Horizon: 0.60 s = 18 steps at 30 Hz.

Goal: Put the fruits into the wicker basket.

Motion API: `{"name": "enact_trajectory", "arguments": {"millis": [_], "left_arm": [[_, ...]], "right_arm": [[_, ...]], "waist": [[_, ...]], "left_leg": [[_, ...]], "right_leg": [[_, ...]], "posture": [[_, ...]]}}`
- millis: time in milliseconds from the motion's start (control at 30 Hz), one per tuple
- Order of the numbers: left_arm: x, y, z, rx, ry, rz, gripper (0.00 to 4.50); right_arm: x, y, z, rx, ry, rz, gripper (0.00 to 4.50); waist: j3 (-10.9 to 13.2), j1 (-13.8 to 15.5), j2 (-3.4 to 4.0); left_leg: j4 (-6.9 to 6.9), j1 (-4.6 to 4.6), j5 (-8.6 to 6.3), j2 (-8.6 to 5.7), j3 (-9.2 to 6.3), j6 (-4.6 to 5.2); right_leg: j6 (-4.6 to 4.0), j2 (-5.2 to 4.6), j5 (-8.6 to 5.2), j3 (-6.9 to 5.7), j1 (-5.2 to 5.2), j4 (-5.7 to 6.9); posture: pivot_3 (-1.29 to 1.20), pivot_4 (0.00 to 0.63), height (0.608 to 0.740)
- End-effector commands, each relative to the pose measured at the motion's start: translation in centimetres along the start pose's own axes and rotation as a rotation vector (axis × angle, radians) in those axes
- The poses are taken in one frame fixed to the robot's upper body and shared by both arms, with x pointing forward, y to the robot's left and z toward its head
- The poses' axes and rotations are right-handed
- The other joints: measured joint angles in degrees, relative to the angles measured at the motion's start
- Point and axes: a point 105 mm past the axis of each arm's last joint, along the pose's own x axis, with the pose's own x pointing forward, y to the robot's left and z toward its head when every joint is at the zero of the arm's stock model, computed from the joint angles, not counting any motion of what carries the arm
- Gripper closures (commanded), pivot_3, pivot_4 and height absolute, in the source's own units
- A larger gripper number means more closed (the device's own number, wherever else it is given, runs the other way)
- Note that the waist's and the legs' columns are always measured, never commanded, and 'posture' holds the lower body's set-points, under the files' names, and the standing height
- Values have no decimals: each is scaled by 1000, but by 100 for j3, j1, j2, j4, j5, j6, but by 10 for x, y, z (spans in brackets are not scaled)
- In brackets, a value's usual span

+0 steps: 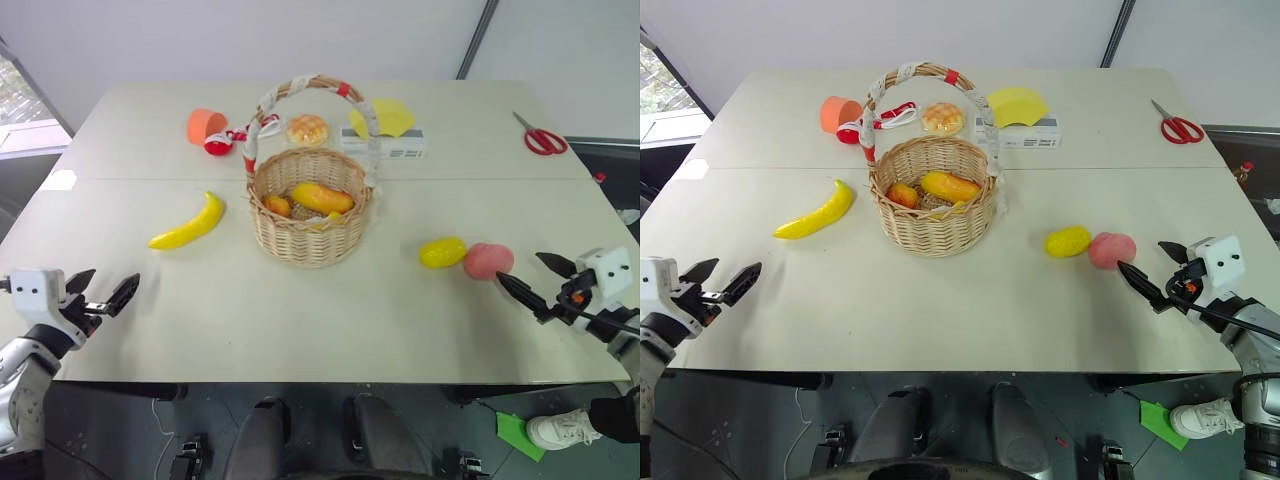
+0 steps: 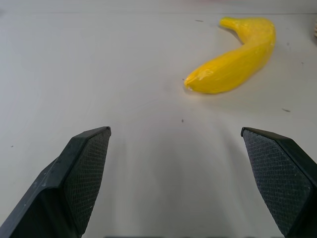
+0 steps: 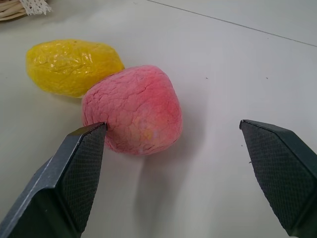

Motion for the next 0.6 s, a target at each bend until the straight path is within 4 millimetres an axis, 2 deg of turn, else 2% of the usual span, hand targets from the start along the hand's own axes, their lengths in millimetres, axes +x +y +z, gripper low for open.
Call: {"name": "enact_trajectory", "arguments": {"millis": [33,167,267,300,367,533,600], "left_arm": [[4,-5,14,43,-31,-22,0],[10,-10,26,61,-57,-46,0],[20,-12,36,133,-52,-58,0],[26,-16,44,176,-51,-78,0],[33,-21,53,235,-44,-101,0],[46,-36,60,437,45,-197,0],[58,-40,62,576,114,-218,0]], "right_arm": [[-1,0,13,-23,-42,-5,26],[-2,-3,25,-15,-87,-21,26],[2,1,54,-4,-183,-2,26],[7,9,69,-4,-228,35,26],[13,21,85,-10,-265,92,26],[24,78,102,-84,-228,342,26],[29,121,105,-143,-202,510,26]], "waist": [[0,2,0],[0,3,0],[0,-13,0],[0,-19,0],[0,-21,0],[-1,-17,-2],[0,-5,-3]], "left_leg": [[0,0,0,0,1,0],[0,0,0,0,2,0],[0,1,0,1,4,0],[0,2,0,4,8,0],[1,4,0,9,19,0],[-6,4,-2,14,43,4],[-14,1,-3,13,47,6]], "right_leg": [[0,0,0,1,0,0],[0,3,0,2,0,0],[1,7,1,8,-1,1],[1,10,1,11,-2,2],[-2,21,5,17,-4,2],[-2,27,5,19,-9,2],[-2,24,5,24,-18,2]], "posture": [[0,150,740],[0,150,740],[0,150,740],[0,150,740],[0,150,740],[0,150,740],[0,150,740]]}}
